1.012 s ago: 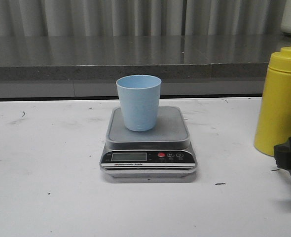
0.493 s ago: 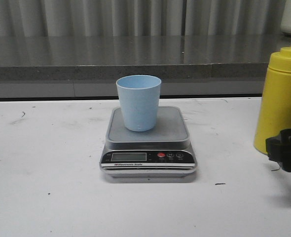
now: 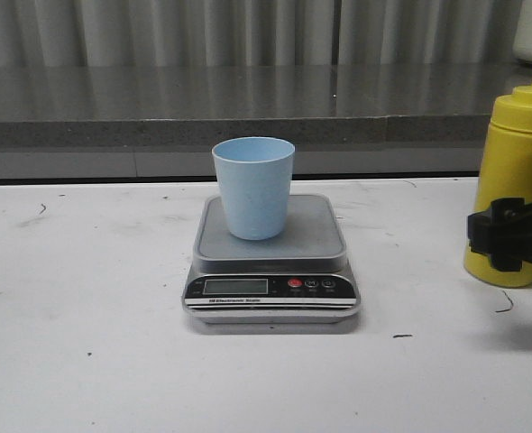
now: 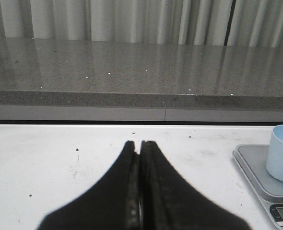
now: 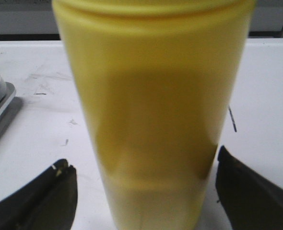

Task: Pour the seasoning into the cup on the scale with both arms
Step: 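Move the right gripper to the yellow bottle and grasp its body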

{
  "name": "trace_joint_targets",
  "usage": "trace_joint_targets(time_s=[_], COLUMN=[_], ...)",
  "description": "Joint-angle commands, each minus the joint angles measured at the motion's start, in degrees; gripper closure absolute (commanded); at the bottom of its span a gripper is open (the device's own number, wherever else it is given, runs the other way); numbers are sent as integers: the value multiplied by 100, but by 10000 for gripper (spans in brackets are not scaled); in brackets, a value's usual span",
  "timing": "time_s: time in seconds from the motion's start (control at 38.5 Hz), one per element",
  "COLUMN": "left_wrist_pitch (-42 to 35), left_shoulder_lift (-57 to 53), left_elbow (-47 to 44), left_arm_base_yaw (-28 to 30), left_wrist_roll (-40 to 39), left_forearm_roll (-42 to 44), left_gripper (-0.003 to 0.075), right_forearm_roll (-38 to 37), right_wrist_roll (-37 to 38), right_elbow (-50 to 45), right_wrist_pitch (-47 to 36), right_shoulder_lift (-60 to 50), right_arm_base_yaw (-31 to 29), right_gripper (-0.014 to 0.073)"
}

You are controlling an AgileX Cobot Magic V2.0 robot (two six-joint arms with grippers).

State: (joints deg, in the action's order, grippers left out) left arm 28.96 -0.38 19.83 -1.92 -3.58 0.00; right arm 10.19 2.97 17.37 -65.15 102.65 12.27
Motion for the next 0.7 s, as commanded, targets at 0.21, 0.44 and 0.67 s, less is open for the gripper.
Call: trace_joint_targets(time_s=[0.21, 0.44, 0.67], left_wrist_pitch=[-470, -470, -470], left_shoulder_lift=[-29, -29, -29], left_elbow=[145, 145, 145], left_arm_base_yaw=[27, 27, 27], left_wrist_roll=[-41, -41, -41], left_forearm_roll=[0, 0, 0], left_gripper=[740, 740, 740], right_forearm_roll=[268, 273, 275], right_wrist_roll=[-1, -10, -10], right_elbow=[582, 851, 866], right_wrist_pitch=[-655, -409, -532], right_shoulder_lift=[-164, -69, 114], right_arm_base_yaw=[5, -14, -27], right_gripper=[-14, -14, -14])
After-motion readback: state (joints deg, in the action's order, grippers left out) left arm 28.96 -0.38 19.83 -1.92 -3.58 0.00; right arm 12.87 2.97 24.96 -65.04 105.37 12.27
